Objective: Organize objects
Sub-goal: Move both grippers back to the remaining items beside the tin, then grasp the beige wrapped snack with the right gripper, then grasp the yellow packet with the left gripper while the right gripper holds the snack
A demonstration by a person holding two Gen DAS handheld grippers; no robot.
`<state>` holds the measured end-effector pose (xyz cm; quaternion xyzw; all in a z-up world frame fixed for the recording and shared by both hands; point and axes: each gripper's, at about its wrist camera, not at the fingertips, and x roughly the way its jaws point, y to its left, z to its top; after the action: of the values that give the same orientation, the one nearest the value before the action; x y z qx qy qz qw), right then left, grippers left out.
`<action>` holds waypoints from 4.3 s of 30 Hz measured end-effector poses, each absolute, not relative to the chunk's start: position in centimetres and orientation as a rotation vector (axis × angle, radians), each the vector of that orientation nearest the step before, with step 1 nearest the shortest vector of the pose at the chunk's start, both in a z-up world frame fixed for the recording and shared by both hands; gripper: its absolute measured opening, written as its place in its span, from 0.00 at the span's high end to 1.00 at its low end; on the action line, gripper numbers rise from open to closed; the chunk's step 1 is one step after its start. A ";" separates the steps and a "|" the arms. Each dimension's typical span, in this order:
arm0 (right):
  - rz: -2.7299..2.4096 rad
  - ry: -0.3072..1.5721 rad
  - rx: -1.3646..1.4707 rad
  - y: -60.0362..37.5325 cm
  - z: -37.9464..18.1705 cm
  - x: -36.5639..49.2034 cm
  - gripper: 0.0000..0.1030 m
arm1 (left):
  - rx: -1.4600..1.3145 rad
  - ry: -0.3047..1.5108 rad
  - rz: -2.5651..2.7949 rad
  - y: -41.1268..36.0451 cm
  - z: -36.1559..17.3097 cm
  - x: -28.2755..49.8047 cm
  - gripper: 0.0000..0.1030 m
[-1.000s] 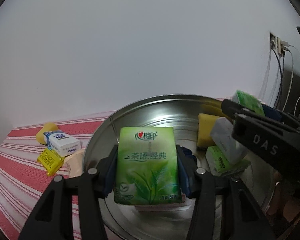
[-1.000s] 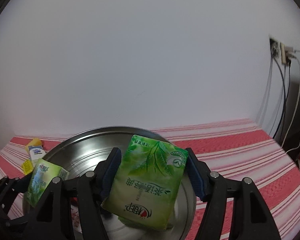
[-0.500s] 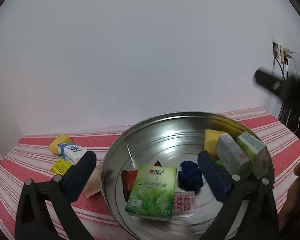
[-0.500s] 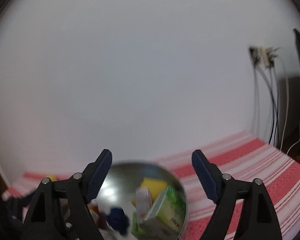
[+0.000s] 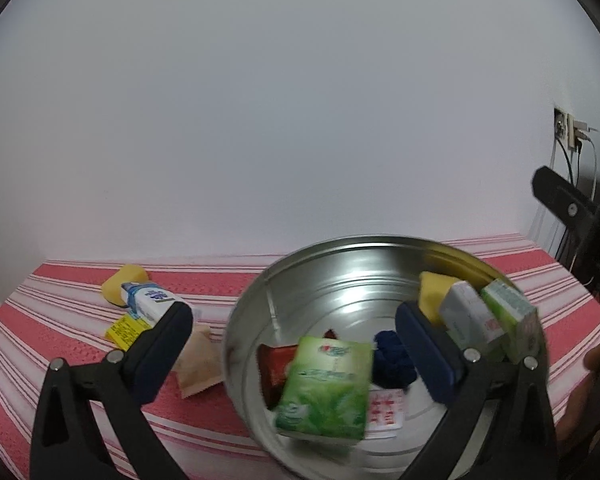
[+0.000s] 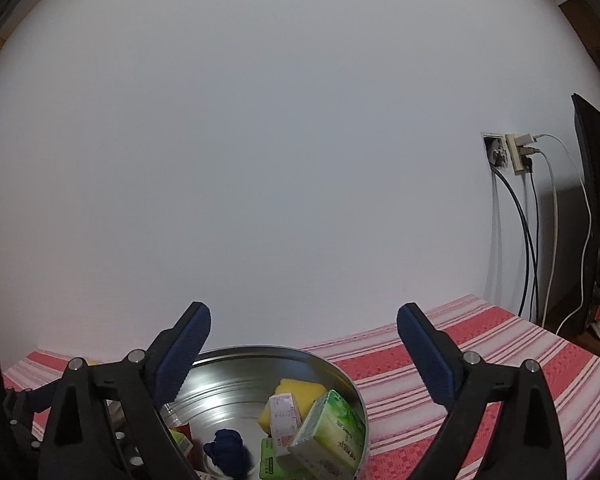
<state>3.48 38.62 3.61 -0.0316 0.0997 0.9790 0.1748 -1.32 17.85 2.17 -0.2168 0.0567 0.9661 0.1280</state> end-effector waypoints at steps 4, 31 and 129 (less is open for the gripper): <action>2.762 0.321 -0.110 38.7 3.0 3.4 0.07 | -0.619 0.191 2.851 15.8 2.0 -1.9 0.00; 3.144 -0.234 -0.736 19.1 5.3 -5.1 0.16 | -1.032 -0.082 3.277 -10.9 -1.6 -12.6 0.00; 3.259 0.410 -0.618 21.9 6.4 -3.0 0.63 | -0.729 -0.215 2.835 1.2 2.4 -1.9 0.29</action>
<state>-2.97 21.92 6.40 -0.1840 0.1219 0.9702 -0.1004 -1.89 1.16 2.39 -0.2471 -0.0727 0.9608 0.1029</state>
